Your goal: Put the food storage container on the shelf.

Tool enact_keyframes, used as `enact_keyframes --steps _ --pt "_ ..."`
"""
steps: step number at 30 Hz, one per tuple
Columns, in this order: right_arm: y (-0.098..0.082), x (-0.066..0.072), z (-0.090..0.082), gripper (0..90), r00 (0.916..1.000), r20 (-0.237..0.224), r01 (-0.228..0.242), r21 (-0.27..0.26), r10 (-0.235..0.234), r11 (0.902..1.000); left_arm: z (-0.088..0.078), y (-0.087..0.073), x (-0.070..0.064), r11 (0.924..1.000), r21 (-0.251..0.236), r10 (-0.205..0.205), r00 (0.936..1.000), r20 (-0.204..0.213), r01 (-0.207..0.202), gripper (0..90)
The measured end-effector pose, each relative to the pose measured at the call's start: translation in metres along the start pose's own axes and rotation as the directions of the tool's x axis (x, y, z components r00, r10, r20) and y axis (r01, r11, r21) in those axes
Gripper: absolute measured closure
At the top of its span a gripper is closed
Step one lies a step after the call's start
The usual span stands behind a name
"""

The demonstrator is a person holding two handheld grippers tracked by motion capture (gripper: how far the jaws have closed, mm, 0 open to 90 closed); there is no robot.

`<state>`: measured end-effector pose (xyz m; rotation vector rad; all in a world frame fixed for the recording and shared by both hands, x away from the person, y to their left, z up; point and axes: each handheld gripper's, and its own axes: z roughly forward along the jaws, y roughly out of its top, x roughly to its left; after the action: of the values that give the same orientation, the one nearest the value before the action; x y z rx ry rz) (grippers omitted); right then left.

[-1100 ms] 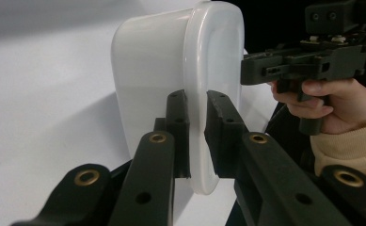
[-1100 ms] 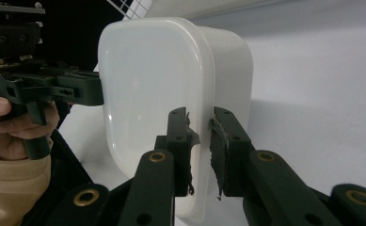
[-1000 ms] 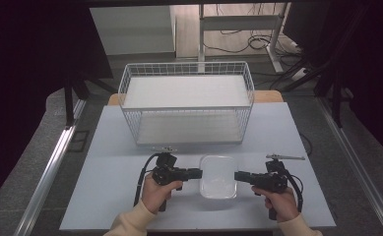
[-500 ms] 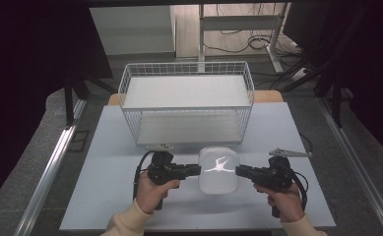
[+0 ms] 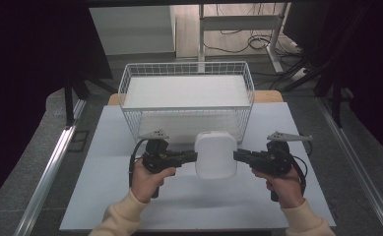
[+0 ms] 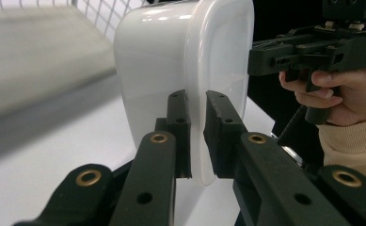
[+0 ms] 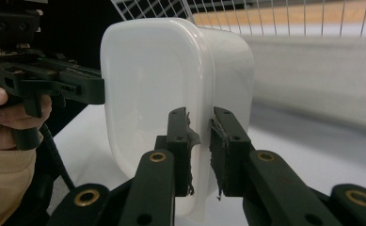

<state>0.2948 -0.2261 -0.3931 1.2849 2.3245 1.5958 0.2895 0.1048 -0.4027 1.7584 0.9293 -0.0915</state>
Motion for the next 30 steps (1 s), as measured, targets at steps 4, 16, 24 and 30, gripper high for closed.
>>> enact_keyframes --steps 4,16,24,30 --pt "0.027 0.005 0.000 77.8 0.9995 -0.008 0.029 -0.025 -0.030 0.9993 -0.013 0.025 -0.001 0.9994 -0.025 0.026 0.9996 -0.012 -0.026 81.7" --pt "0.108 0.016 0.009 77.9 0.9960 -0.018 0.086 -0.060 -0.088 0.9945 -0.042 0.097 0.012 0.9967 -0.069 0.040 0.9987 -0.031 -0.042 81.6" --pt "0.153 0.011 0.021 78.0 0.9961 -0.028 0.082 -0.066 -0.084 0.9944 -0.051 0.139 0.026 0.9962 -0.078 0.035 0.9984 -0.044 -0.038 81.5" --pt "0.183 0.004 0.034 78.1 0.9971 -0.036 0.066 -0.051 -0.068 0.9965 -0.053 0.162 0.046 0.9970 -0.077 0.006 0.9995 -0.031 -0.008 81.4"
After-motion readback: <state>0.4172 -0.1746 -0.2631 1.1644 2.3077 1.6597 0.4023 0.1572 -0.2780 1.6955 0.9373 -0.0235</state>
